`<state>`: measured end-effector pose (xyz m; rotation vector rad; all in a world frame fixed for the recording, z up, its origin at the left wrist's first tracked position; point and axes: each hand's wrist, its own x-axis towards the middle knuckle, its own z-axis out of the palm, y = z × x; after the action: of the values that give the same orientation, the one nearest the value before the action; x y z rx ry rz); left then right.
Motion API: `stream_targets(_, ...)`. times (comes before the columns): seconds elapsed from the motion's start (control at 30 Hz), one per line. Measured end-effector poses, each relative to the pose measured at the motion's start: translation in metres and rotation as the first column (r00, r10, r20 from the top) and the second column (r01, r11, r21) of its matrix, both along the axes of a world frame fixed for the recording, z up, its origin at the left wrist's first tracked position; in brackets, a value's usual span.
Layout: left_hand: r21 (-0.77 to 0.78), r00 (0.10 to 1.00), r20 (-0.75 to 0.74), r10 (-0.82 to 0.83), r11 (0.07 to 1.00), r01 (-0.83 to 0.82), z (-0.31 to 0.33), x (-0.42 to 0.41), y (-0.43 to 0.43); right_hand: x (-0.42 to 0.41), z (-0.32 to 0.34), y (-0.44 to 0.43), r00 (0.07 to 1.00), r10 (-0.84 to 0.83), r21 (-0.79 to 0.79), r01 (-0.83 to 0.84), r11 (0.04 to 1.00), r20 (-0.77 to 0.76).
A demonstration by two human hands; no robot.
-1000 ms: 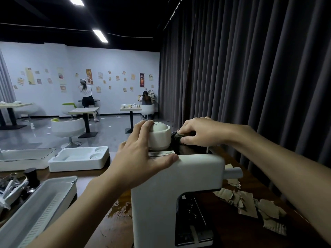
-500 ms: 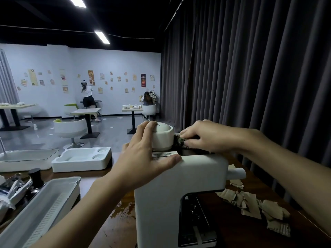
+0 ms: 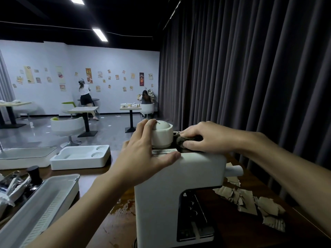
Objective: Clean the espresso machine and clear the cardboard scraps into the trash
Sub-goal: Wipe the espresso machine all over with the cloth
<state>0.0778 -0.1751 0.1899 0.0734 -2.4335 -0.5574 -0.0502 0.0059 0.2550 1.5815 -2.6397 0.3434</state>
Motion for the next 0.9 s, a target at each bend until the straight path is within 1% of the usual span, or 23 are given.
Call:
stream_targets(0.17, 0.034, 1.000, -0.010, -0.029, 0.999, 0.029, 0.000, 0.002, 0.001, 0.026, -0.006, 0.026, 0.999, 0.043, -0.035, -0.044, 0.998, -0.024)
stream_targets(0.27, 0.027, 1.000, 0.004, -0.028, 0.999, 0.028, 0.001, 0.003, 0.000, 0.026, -0.003, 0.021, 0.999, 0.037, -0.044, -0.038, 0.998, -0.024)
stream_targets(0.4, 0.018, 0.999, 0.020, -0.041, 0.999, 0.040, 0.001, 0.004, -0.002, -0.002, 0.000, -0.014, 0.995, -0.041, 0.063, 0.047, 0.997, -0.090)
stream_targets(0.5, 0.005, 0.998, 0.031, -0.050, 0.999, 0.050, 0.001, 0.006, -0.003, -0.023, -0.004, -0.040, 0.987, -0.108, 0.066, 0.117, 0.991, -0.119)
stream_targets(0.63, 0.016, 0.998, 0.035, -0.048, 0.999, 0.048, 0.001, 0.007, -0.004, -0.022, -0.003, -0.047, 0.981, -0.143, 0.081, 0.154, 0.985, -0.132)
stream_targets(0.77, 0.030, 0.998, 0.040, -0.045, 0.999, 0.044, 0.001, 0.006, -0.001, 0.000, -0.002, -0.020, 0.988, -0.111, 0.073, 0.119, 0.990, -0.107)
stream_targets(0.83, 0.032, 0.998, 0.036, -0.052, 0.998, 0.051, 0.000, 0.006, -0.002, 0.019, -0.002, 0.000, 0.989, -0.067, 0.060, 0.075, 0.995, -0.133)
stream_targets(0.9, 0.032, 0.998, 0.024, -0.056, 0.998, 0.056, -0.002, 0.005, -0.003, 0.038, -0.007, 0.020, 0.989, -0.044, 0.012, 0.046, 0.999, -0.140)
